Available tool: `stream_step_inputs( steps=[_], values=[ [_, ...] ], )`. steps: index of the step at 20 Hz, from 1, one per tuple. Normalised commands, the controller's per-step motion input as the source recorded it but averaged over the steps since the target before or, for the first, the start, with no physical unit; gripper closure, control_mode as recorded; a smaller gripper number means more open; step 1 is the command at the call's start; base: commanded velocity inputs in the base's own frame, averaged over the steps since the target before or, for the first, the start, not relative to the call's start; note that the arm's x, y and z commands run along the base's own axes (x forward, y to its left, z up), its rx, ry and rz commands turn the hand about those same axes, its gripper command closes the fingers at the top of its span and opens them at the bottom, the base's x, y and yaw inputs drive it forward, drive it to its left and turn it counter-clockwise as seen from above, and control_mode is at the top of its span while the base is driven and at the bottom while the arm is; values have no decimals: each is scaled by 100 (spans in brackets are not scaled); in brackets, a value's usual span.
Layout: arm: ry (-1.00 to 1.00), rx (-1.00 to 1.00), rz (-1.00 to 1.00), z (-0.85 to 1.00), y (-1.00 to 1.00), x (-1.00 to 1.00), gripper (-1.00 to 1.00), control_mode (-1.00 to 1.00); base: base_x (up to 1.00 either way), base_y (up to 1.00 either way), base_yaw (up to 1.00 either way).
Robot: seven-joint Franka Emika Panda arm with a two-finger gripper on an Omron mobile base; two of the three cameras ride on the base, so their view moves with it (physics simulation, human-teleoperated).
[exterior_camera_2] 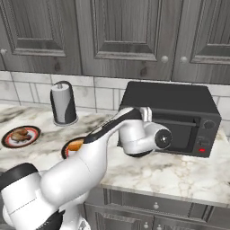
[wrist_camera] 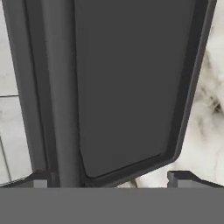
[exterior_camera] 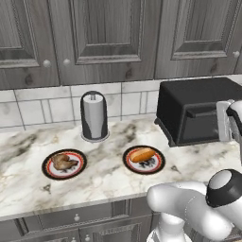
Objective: Open the toaster oven door. Place the hotdog bun on the bottom rack in the toaster oven and place the chicken drumstick on the top rack.
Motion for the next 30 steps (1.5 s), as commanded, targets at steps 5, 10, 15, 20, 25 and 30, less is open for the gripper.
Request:
stream_step_inputs(
  steps=[5, 10, 15, 20, 25, 30],
  values=[
    [-1, 21, -4, 0, -1, 27, -100, -100, 0, 0, 0],
    [-3, 13, -5, -1, -6, 30, -100, -100, 0, 0, 0],
    [0, 0, -7, -38, 6, 43, -100, -100, 0, 0, 0],
    [2, -9, -1, -45, 1, 6, 100, -100, 0, 0, 0],
    [14, -26, 4, -76, -22, -35, 100, -100, 0, 0, 0],
    [37, -29, 23, -100, -52, -99, 100, -100, 0, 0, 0]
  ],
)
